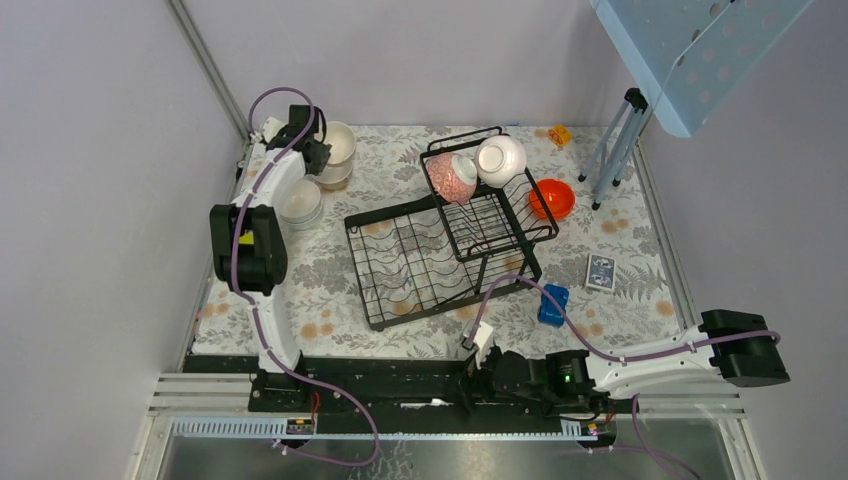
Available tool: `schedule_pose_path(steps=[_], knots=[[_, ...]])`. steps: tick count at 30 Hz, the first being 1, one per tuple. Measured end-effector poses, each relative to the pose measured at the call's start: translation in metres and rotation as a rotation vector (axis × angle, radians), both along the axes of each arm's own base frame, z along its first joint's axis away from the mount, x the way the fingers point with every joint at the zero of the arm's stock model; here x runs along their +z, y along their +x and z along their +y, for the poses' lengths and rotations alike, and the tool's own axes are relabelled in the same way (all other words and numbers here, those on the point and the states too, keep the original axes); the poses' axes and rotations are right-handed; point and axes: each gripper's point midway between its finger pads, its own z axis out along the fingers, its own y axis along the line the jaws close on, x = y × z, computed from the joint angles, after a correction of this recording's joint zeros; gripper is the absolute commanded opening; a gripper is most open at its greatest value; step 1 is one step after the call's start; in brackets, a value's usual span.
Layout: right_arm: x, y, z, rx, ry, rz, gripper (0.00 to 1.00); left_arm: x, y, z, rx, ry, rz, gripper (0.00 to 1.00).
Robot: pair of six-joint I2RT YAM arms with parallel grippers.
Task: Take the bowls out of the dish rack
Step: Place the bowl with the bowl.
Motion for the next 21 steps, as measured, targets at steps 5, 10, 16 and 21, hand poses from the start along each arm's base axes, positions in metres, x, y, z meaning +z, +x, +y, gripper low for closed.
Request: schedule_pose_path(steps=[5, 10, 16, 21], knots=[[0.003, 0.001, 0.004, -0.013, 0.021, 0.008, 1.00, -0.005, 0.007, 0.000, 0.037, -0.024, 0.008, 0.00], [-0.001, 0.001, 0.003, -0.018, 0.009, 0.010, 1.00, -0.011, 0.007, 0.002, 0.076, -0.030, 0.038, 0.00], [-0.002, 0.002, 0.003, -0.027, 0.007, 0.008, 1.00, -0.018, -0.003, 0.009, 0.122, -0.015, 0.081, 0.00], [-0.001, 0.003, 0.003, -0.032, 0.009, 0.010, 1.00, -0.021, -0.004, 0.010, 0.135, -0.014, 0.091, 0.00]])
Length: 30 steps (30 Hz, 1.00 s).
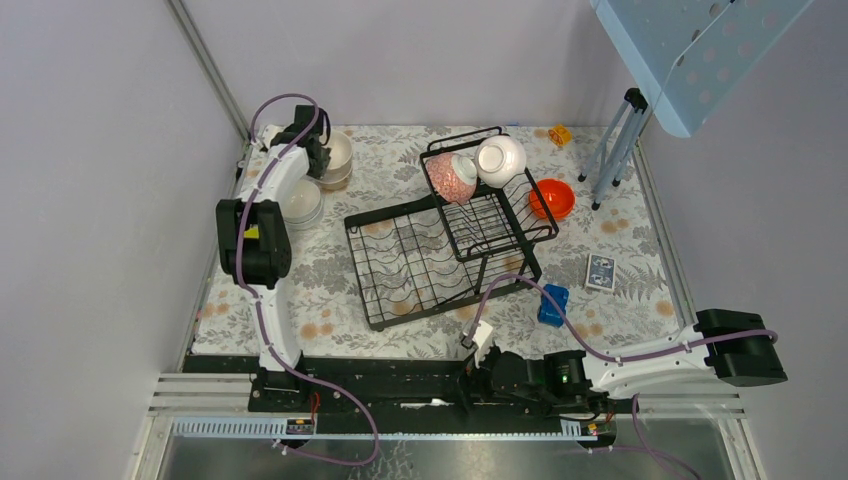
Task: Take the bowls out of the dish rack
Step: Place the bowl with the bowl.
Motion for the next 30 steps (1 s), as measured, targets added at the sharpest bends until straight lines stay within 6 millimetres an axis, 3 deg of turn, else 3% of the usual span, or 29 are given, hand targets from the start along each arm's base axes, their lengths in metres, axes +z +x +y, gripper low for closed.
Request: schedule_pose_path(steps=[12, 30], knots=[[0.007, 0.000, 0.001, -0.014, 0.036, 0.013, 1.00, -0.020, -0.001, 0.001, 0.016, -0.005, 0.049, 0.00], [0.006, 0.003, -0.001, -0.032, 0.038, 0.009, 1.00, -0.029, -0.003, 0.008, 0.042, 0.002, 0.074, 0.00]])
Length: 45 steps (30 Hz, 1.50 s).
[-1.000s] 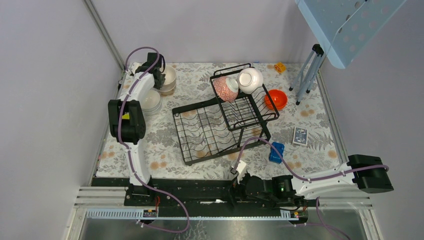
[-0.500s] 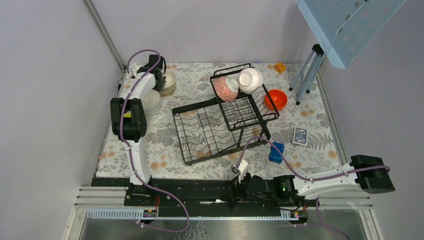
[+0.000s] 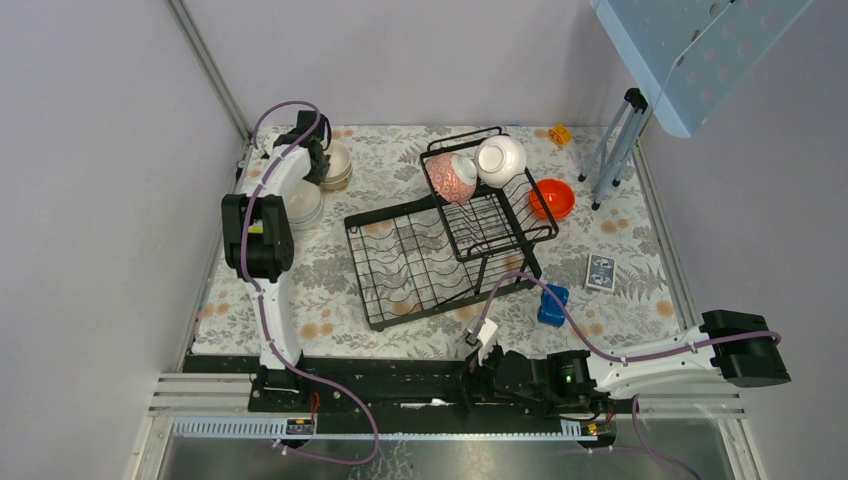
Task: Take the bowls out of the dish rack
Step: Place the bowl with the bowl.
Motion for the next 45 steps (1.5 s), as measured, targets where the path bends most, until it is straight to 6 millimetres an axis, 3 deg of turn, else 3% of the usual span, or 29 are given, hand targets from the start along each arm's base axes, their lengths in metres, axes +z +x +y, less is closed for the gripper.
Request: schedule_pose_path(steps=[4, 9, 19, 28, 35, 45], knots=[[0.000, 0.001, 0.000, -0.003, 0.000, -0.002, 1.00, -0.004, 0.002, 0.000, 0.000, -0.001, 0.004, 0.01], [0.000, 0.001, 0.000, -0.006, 0.000, -0.003, 1.00, -0.005, 0.002, 0.000, -0.004, 0.001, 0.006, 0.21], [0.000, 0.001, 0.000, -0.010, 0.002, 0.002, 1.00, -0.002, 0.008, -0.002, -0.011, -0.007, -0.018, 0.35], [0.000, 0.001, 0.000, -0.010, 0.002, 0.002, 1.00, 0.004, 0.015, -0.005, -0.029, -0.018, -0.059, 0.60], [0.000, 0.001, 0.000, -0.010, 0.002, 0.002, 1.00, 0.015, 0.014, -0.006, -0.039, -0.020, -0.079, 0.64], [-0.002, 0.001, -0.002, -0.010, -0.001, 0.002, 1.00, 0.054, 0.012, -0.006, -0.055, -0.011, -0.150, 0.64]])
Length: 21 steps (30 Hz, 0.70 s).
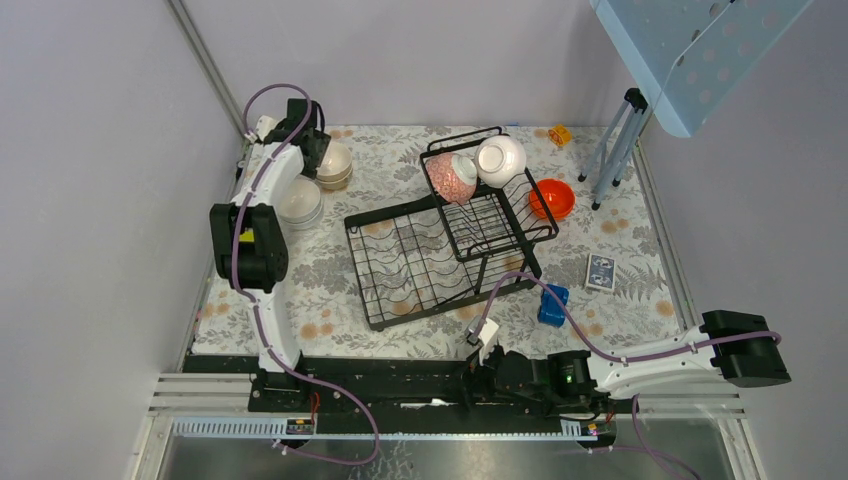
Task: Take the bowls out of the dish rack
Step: Place the bowl with the bowl.
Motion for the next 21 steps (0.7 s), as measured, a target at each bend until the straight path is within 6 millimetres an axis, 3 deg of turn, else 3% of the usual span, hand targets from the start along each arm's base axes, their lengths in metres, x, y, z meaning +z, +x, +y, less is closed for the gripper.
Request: schedule_pose_path(steps=[13, 21], knots=[[-0.001, 0.000, -0.001, -0.003, 0.003, 0.006, 1.00, 0.014, -0.003, 0.003, -0.050, 0.047, -0.046, 0.51], [0.001, 0.000, -0.002, -0.009, 0.020, 0.015, 1.00, 0.012, -0.003, 0.026, -0.049, 0.096, -0.028, 0.48]])
